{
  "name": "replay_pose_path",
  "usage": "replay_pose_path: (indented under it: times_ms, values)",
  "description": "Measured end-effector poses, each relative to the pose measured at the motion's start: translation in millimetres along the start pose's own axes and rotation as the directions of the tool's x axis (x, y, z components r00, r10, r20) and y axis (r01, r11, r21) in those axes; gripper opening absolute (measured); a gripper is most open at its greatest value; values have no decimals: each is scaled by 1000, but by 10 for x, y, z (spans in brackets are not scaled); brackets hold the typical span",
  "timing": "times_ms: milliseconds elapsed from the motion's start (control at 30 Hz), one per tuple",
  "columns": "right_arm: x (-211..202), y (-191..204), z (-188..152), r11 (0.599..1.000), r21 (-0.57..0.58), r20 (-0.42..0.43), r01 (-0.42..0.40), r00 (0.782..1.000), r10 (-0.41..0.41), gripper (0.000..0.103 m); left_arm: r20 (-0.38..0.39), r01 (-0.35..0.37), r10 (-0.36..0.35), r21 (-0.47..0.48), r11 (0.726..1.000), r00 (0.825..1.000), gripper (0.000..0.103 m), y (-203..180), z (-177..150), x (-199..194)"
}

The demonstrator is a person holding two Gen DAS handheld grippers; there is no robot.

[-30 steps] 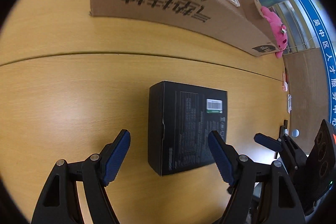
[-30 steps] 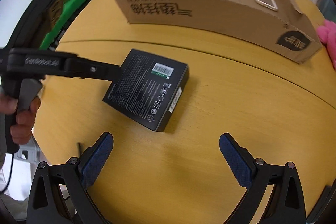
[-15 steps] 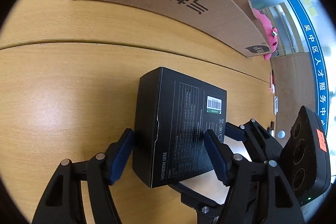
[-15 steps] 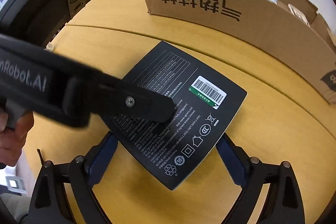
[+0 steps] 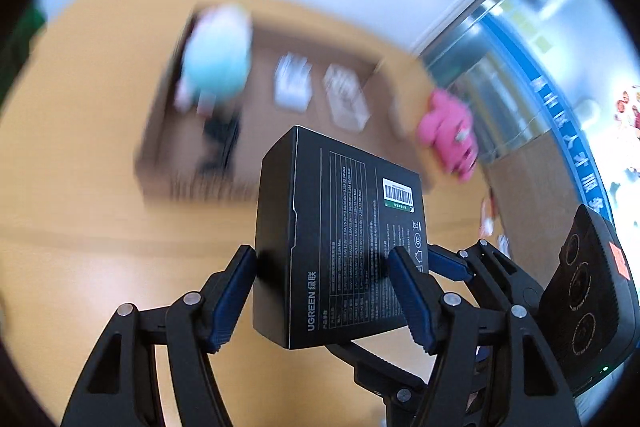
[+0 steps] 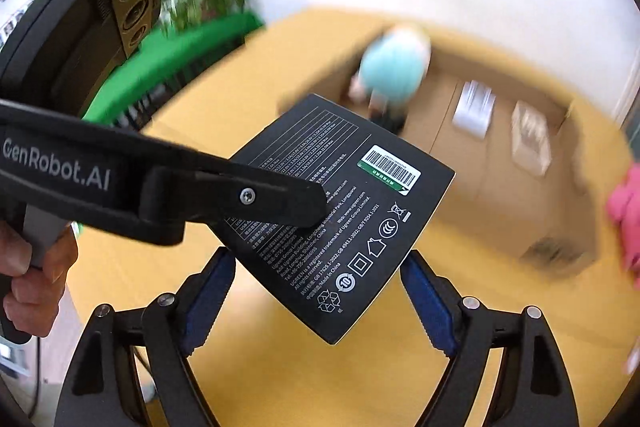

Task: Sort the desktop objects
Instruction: 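Lift the black box with the left gripper and carry it over the cardboard box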

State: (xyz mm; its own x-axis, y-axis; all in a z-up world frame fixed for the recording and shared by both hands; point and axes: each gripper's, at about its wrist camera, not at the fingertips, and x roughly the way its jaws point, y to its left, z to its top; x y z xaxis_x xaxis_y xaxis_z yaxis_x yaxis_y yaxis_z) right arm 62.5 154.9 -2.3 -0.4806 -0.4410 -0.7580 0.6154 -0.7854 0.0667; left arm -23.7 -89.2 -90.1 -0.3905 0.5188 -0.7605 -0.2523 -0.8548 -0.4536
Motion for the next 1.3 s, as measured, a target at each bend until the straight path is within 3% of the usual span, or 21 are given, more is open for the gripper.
replay_pose_path:
  times_ms: [133,267,400,533,733,1000,1300]
  values:
    - [-531,-134,616,997,-47,160,55,986,-47,89,162,-38,19,119,992,987,67,-559,485,-584]
    - [-1090,-344,1075,990,-77,278,120,956,-94,89,264,-54,-1,203,978,965,67,-1043,801,-917]
    - [-1388,-505,1256,982,-95,335,164,934,-124,89,309,-55,-21,236,970,951,68,-1319,988,-986]
    - [-1433,-663,1328,980,-94,347,173,929,-131,89,308,-66,-15,251,966,951,68,-1491,1179,-814]
    - [-1047,-1002,1413,987,-87,284,138,953,-108,89,238,-69,13,231,971,971,67,-1354,1365,-376]
    - [-50,-1396,1328,998,-55,87,21,996,-16,89,60,-42,36,110,993,998,67,-684,1432,588]
    - [1262,-1733,1034,998,-12,-119,-61,991,59,89,-131,-17,13,-26,1000,991,67,25,1318,1705]
